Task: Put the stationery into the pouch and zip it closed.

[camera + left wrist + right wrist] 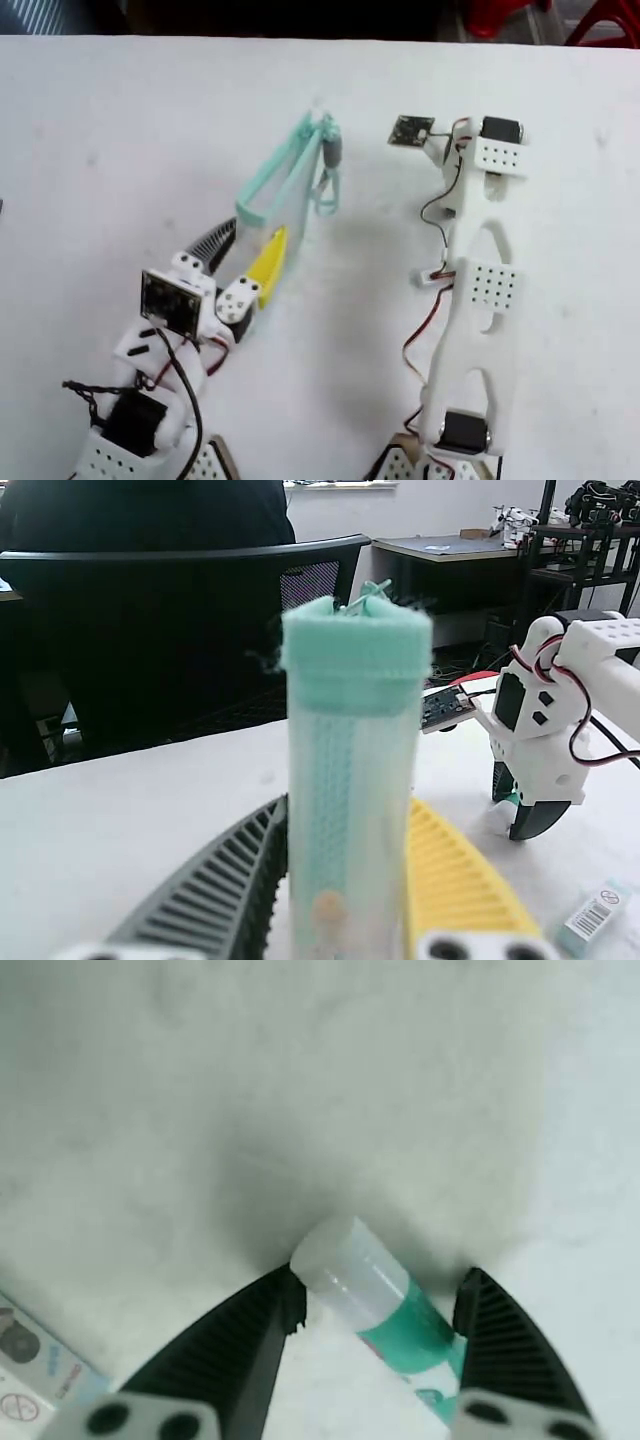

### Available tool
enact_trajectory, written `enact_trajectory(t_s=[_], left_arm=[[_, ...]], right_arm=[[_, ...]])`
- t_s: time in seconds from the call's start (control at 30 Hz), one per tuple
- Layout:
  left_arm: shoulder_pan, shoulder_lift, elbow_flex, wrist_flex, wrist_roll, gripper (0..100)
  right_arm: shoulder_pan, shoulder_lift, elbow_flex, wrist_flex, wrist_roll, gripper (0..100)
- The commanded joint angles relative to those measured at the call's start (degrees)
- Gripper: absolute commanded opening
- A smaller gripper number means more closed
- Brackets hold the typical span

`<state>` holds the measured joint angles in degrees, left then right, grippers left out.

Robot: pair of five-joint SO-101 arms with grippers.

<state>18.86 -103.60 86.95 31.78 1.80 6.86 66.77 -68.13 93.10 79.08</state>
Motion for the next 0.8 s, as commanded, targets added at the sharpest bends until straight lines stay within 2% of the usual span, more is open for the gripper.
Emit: enact_trajectory(t_s=[0.0, 0.1, 0.17, 0.3, 0.4, 0.53, 0.77], left_arm=[[0.4, 0.0, -1.6, -1.4, -0.4, 18], [0.3, 0.0, -1.6, -1.4, -0.4, 18], [0.2, 0.0, -1.6, -1.4, -0.4, 18], [0.1, 0.0, -1.8, -1.4, -0.4, 18], [0.1, 0.0, -1.8, -1.3, -0.4, 18], [0.0, -0.1, -1.8, -1.2, -0.4, 18], [0.0, -0.1, -1.9, -1.1, -0.3, 18]], right_arm=[[0.7, 0.7, -1.4, -2.9, 0.5, 16.9], [0.7, 1.4, -1.4, -5.2, 0.4, 0.3], [0.7, 1.2, -1.4, -5.6, 0.4, 4.7], [0.5, -1.4, -4.0, -1.5, -0.8, 1.7], [-0.1, -6.0, -11.3, 5.6, -8.2, 1.7], [-0.4, -13.1, -19.3, 5.6, -22.0, 1.7], [-0.5, -23.3, -20.2, 5.7, -42.0, 1.7]])
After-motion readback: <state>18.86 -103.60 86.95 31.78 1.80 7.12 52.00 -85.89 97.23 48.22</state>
